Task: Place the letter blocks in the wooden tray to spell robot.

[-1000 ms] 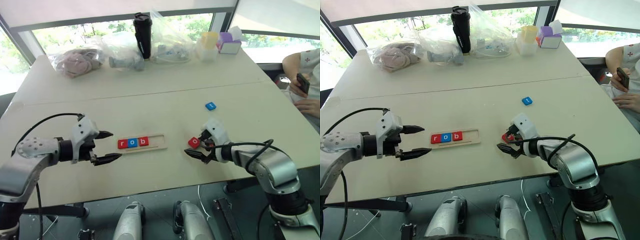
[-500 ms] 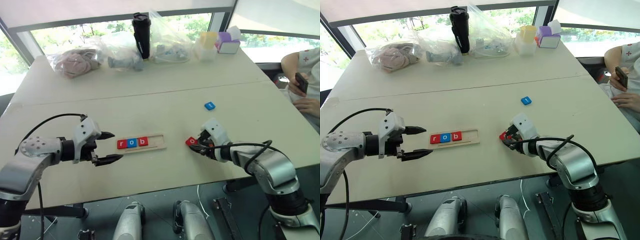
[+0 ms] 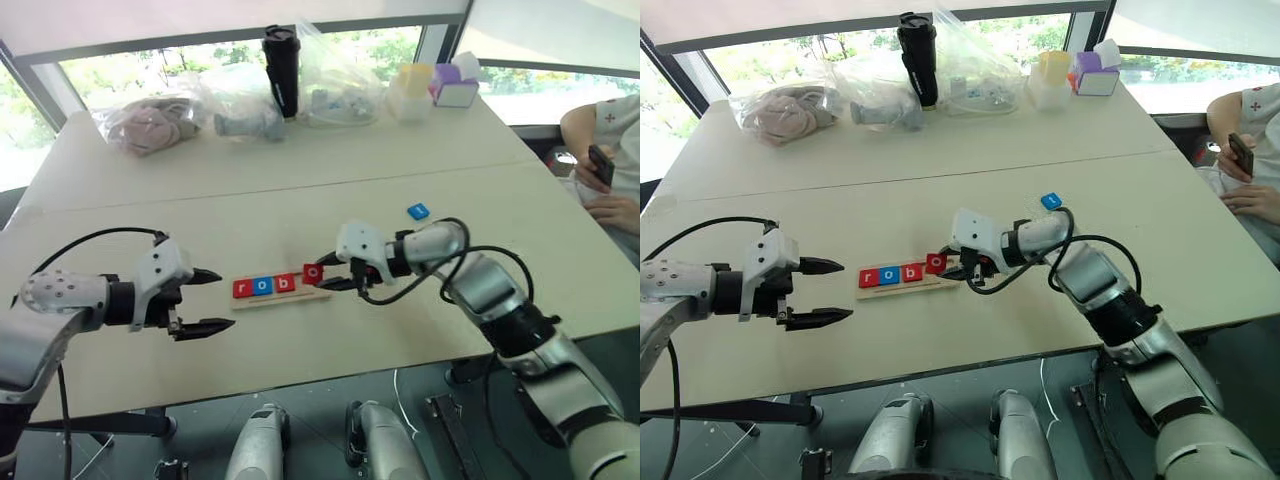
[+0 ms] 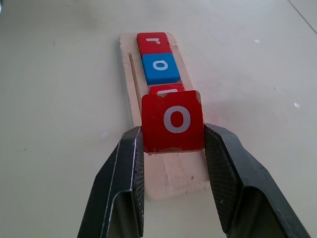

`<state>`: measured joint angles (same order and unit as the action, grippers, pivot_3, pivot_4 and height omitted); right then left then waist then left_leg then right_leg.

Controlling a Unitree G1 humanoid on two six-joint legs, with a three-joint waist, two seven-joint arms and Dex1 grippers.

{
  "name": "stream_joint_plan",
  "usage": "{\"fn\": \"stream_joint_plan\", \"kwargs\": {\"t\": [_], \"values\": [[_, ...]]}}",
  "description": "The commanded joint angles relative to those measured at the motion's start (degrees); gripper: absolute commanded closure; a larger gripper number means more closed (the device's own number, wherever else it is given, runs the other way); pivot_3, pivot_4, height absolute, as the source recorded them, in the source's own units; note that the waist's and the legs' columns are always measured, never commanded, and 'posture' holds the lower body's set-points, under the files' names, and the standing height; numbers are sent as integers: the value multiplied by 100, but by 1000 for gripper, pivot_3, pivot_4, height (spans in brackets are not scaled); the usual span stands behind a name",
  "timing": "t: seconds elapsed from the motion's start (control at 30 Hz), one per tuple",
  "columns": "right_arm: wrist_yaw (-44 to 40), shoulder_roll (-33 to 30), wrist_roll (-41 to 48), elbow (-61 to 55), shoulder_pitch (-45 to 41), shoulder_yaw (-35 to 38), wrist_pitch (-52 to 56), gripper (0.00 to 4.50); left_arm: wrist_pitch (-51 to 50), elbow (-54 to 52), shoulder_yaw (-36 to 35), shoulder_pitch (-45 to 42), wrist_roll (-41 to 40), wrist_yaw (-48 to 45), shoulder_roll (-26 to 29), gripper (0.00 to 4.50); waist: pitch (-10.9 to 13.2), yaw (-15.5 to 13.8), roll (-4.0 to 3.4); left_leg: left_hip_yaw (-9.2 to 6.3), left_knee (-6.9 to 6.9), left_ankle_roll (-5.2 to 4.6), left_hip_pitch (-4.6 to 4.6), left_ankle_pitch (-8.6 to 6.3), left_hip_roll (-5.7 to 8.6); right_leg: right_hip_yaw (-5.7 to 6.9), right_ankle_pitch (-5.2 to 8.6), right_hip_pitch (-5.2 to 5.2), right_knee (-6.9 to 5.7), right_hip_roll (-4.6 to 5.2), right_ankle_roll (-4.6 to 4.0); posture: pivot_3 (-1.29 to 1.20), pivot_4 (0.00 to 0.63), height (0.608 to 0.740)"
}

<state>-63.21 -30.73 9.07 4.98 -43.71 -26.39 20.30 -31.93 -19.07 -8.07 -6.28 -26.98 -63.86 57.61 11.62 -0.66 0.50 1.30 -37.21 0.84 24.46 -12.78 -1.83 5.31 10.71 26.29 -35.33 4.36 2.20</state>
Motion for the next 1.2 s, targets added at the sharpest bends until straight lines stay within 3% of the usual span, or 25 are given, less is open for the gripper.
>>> {"fn": "stream_joint_plan", "kwargs": {"t": [0.03, 0.33, 0.73, 0.93, 0.97, 1.2], "values": [[-331, 190, -145, 582, -235, 4, -460, 3341, 36, -264, -224, 111, -64, 89, 4, 0, 0, -5, 0, 1, 0, 0, 1, 0, 0, 0, 0, 0, 1, 1, 0, 0, 150, 740], [-673, 817, -586, 2012, -688, 13, -1236, 3341, -50, -421, -294, 209, -126, 294, -53, 0, 0, 18, 0, 3, 0, 0, -9, 1, -2, -2, -4, 4, -22, -3, -1, 0, 150, 740], [-761, 1127, -865, 2691, -894, 145, -1609, 3341, -50, -455, -290, 296, -199, 440, -62, 0, 0, 33, 0, 4, -1, 1, -11, 1, -2, -8, -11, 3, -24, -4, 6, 0, 150, 740], [-708, 1170, -974, 2924, -1011, 200, -1744, 384, -27, -433, -226, 269, -169, 474, -96, 0, 0, 38, 0, 4, -1, 1, -11, 1, -2, -8, -12, 4, -25, -4, 5, 0, 150, 740], [-709, 1174, -985, 2943, -1018, 205, -1757, 86, -20, -425, -218, 267, -156, 473, -103, 0, 0, 39, 0, 4, -1, 1, -11, 2, -2, -9, -14, 4, -26, -4, 7, 0, 150, 740], [-653, 992, -826, 2375, -983, 576, -1579, 86, -33, -474, -237, 303, -152, 498, -140, 0, 0, 38, -1, 4, -2, 2, -11, 2, -2, -9, -14, 4, -27, -4, 7, 0, 150, 740]]}}
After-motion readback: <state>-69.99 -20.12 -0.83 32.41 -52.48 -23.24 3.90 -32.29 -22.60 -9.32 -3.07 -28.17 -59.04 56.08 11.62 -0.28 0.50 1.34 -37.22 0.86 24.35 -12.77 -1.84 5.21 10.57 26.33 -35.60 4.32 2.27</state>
